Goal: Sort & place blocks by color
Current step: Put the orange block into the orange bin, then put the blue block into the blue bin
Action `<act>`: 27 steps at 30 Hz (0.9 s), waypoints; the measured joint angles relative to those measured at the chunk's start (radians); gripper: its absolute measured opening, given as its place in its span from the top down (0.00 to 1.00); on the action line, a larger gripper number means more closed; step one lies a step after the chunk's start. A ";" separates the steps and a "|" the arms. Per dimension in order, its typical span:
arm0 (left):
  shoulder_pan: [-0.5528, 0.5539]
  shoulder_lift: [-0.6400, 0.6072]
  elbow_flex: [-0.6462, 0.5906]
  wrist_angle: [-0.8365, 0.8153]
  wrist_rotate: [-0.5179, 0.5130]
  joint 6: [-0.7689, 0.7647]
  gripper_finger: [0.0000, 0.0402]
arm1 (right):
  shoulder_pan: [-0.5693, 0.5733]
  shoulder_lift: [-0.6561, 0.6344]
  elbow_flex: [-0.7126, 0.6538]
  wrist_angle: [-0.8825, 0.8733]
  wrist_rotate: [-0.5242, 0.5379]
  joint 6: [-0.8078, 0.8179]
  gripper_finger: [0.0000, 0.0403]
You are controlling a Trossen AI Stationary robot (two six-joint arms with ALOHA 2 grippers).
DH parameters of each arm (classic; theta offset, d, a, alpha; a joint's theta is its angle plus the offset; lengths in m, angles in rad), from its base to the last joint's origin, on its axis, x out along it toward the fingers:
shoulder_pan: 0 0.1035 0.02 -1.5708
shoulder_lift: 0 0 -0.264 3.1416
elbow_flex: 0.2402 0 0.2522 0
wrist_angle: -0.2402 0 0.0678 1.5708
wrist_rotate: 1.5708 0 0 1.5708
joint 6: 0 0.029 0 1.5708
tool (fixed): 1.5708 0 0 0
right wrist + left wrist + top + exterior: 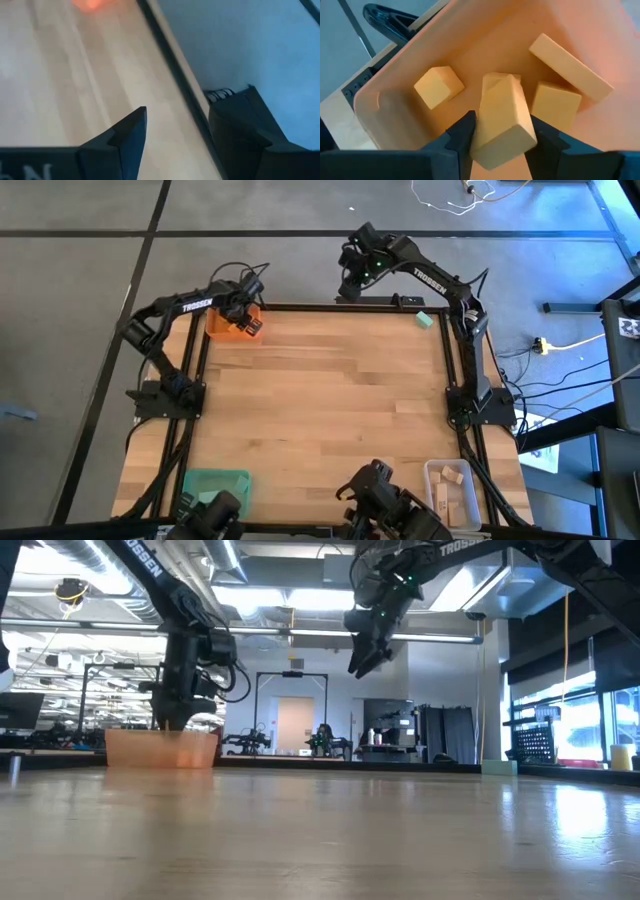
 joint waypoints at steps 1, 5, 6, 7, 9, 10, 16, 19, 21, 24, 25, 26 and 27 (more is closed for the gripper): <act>0.000 -0.007 0.000 -0.002 0.002 0.000 0.66 | 0.000 0.000 0.000 -0.006 0.033 0.015 0.47; -0.013 -0.047 0.000 -0.003 0.000 0.001 0.65 | -0.002 0.000 0.000 -0.055 0.193 0.055 0.47; -0.017 -0.060 0.000 -0.003 0.000 0.001 0.65 | -0.004 0.000 0.000 -0.066 0.222 0.070 0.47; -0.022 -0.076 0.000 -0.010 0.000 0.001 0.65 | -0.007 0.000 0.000 -0.076 0.241 0.079 0.47; -0.030 -0.110 0.000 -0.030 0.000 0.001 0.65 | -0.014 0.000 -0.001 -0.093 0.254 0.097 0.47; -0.032 -0.125 0.000 -0.039 -0.001 0.001 0.65 | -0.017 0.000 -0.001 -0.098 0.257 0.101 0.47; -0.013 -0.149 0.001 -0.076 -0.209 0.004 0.65 | -0.029 0.000 -0.001 -0.107 0.257 0.125 0.47; 0.010 -0.149 0.001 -0.091 -0.234 0.004 0.65 | -0.029 0.000 -0.001 -0.107 0.257 0.126 0.47; 0.010 -0.149 0.001 -0.090 -0.228 0.001 0.66 | -0.029 0.000 -0.001 -0.111 0.257 0.122 0.47; -0.001 -0.161 0.001 -0.089 -0.222 -0.003 0.66 | -0.036 0.000 -0.001 -0.148 0.254 0.123 0.47; -0.006 -0.170 0.001 -0.089 -0.222 -0.003 0.66 | -0.043 0.000 -0.002 -0.164 0.253 0.129 0.47; -0.011 -0.182 0.001 -0.089 -0.222 -0.003 0.66 | -0.052 0.000 -0.007 -0.175 0.254 0.149 0.47; -0.016 -0.195 0.001 -0.089 -0.223 -0.003 0.66 | -0.063 0.000 -0.016 -0.184 0.254 0.173 0.47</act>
